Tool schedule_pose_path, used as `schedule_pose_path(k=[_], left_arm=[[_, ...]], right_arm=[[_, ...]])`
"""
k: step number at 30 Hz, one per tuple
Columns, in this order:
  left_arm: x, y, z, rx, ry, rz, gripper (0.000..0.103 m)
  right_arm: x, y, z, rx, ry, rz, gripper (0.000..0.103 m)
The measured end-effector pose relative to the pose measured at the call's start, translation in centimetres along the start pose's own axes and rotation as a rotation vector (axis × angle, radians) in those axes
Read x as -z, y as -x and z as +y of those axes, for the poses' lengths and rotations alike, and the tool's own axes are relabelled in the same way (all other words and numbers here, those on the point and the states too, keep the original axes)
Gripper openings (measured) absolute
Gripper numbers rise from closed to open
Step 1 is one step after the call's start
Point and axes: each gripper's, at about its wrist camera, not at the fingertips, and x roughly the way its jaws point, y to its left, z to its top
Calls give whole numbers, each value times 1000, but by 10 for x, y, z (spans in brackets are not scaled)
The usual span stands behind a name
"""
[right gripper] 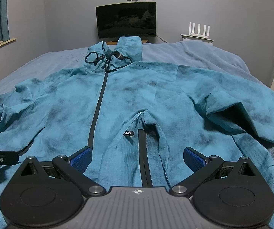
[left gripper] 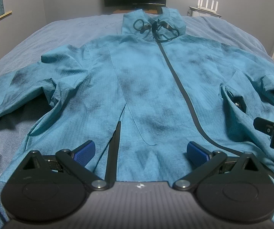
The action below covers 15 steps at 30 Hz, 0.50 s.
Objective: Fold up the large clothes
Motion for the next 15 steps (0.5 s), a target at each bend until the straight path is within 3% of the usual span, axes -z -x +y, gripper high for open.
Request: schedule_pose_path(k=[15], left_arm=[[0, 0, 0, 0, 0, 1, 103]], right_arm=[[0, -1, 0, 0, 0, 4, 103]])
